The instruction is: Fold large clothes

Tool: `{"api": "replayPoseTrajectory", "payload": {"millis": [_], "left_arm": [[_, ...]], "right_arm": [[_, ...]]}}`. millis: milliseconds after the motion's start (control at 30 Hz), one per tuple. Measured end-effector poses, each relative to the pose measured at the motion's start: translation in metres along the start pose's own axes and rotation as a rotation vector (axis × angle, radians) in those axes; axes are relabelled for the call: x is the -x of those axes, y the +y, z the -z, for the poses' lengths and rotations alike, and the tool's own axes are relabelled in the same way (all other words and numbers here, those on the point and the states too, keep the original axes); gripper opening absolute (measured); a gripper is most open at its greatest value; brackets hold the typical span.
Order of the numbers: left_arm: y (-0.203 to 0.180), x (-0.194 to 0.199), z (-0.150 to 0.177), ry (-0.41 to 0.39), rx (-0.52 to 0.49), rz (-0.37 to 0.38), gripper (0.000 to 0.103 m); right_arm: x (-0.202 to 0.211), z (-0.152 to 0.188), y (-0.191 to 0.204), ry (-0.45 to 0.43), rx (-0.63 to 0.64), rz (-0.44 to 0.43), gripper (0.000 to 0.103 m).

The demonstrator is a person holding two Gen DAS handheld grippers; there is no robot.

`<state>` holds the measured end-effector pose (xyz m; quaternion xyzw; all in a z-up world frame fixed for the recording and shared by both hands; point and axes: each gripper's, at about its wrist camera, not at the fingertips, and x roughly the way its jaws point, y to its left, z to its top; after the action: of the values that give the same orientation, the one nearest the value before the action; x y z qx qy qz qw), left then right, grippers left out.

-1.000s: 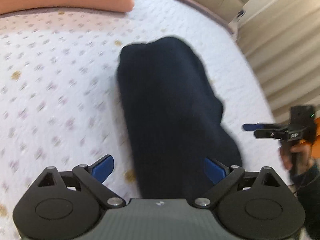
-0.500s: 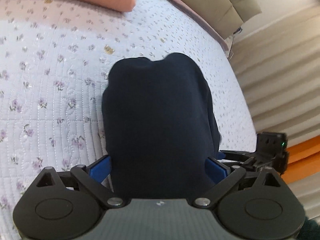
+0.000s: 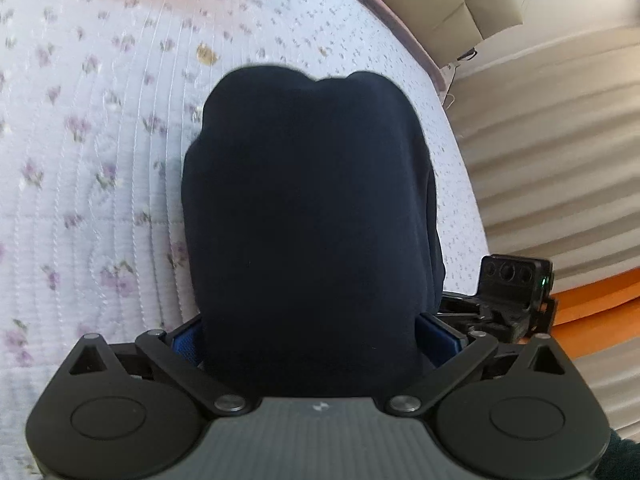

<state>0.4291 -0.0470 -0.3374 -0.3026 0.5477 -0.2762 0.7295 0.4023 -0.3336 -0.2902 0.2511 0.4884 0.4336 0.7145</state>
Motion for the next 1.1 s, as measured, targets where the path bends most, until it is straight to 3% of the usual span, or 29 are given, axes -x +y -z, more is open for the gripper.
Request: {"api": "replayPoseTrajectory", "payload": {"millis": [167, 333, 400, 467, 500, 667, 833, 1100], "left_arm": [[0.0, -0.012, 0.003, -0.011, -0.017, 0.002, 0.103], [-0.003, -0.016, 0.001, -0.006, -0.02, -0.008, 0.102], [-0.004, -0.014, 0.002, -0.014, -0.033, -0.02, 0.097], [-0.01, -0.011, 0.004, -0.024, -0.053, -0.054, 0.086], [-0.012, -0.01, 0.005, -0.028, -0.055, -0.072, 0.084], [-0.024, -0.003, 0.006, -0.039, -0.05, -0.084, 0.078], [-0.049, 0.027, 0.013, -0.054, -0.082, -0.077, 0.077], [-0.094, 0.127, 0.042, -0.098, -0.174, -0.059, 0.078]], "right_arm": [[-0.001, 0.007, 0.003, -0.044, 0.067, -0.007, 0.103], [-0.011, -0.009, 0.008, -0.001, 0.023, 0.008, 0.103], [-0.014, -0.012, 0.009, 0.027, 0.005, 0.016, 0.103], [-0.02, -0.019, 0.011, 0.076, -0.059, 0.01, 0.085], [-0.022, -0.02, 0.007, 0.077, -0.124, -0.005, 0.067], [-0.01, -0.022, 0.023, 0.049, -0.155, 0.024, 0.056], [0.005, -0.019, 0.067, 0.014, -0.129, 0.036, 0.056], [0.027, 0.01, 0.179, -0.083, -0.055, 0.047, 0.056]]}}
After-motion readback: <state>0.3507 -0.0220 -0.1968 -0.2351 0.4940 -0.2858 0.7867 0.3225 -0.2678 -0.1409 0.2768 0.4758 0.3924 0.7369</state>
